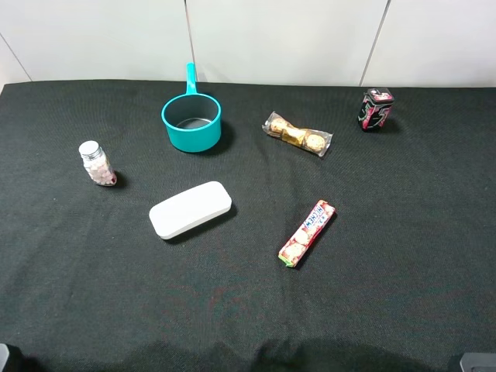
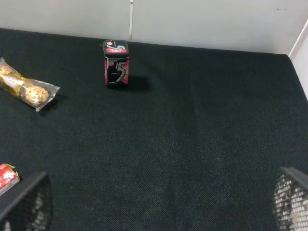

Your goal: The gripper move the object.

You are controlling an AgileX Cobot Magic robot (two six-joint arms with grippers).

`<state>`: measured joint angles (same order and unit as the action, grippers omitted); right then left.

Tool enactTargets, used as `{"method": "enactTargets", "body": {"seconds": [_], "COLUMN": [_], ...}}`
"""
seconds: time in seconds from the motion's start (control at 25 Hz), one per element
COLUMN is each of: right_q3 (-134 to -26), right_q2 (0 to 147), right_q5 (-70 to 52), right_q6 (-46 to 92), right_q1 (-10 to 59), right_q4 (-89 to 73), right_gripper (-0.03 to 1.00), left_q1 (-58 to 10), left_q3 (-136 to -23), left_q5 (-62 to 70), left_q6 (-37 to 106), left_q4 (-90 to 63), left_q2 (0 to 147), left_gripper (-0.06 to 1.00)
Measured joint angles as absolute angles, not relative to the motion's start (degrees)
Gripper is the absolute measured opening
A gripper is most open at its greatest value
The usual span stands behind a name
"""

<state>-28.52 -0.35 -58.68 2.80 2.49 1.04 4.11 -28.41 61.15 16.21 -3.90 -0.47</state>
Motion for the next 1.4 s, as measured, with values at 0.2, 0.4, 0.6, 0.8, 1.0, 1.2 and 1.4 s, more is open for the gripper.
{"method": "enactTargets", "body": {"seconds": [0.2,0.4,0.6,0.8,1.0,1.2,1.4], "right_q3": [-28.5,-28.5,-28.5,-28.5,-28.5,-31.3,-35.4], "right_q2": [-0.3,-0.3,-0.3,-0.3,-0.3,3.5,11.7], "right_q5": [-58.7,-58.7,-58.7,-58.7,-58.7,-58.7,-58.6], "right_q6": [2.8,2.8,2.8,2.8,2.8,2.8,3.4], "right_q1": [2.5,2.5,2.5,2.5,2.5,2.5,2.5], "right_q4": [1.0,1.0,1.0,1.0,0.9,1.0,0.8], "right_gripper": [0.69,0.69,0.69,0.69,0.69,0.69,0.69], "left_q1": [4.1,4.1,4.1,4.1,4.1,4.1,4.1], "left_q3": [-28.4,-28.4,-28.4,-28.4,-28.4,-28.4,-28.4], "left_q5": [61.2,61.2,61.2,61.2,61.2,61.2,61.2], "left_q6": [16.2,16.2,16.2,16.2,16.2,16.2,16.2], "left_q4": [-3.9,-3.9,-3.9,-3.9,-3.9,-3.9,-3.9], "left_q2": [-0.5,-0.5,-0.5,-0.5,-0.5,-0.5,-0.5], "left_gripper": [0.99,0.99,0.99,0.99,0.99,0.99,0.99]}}
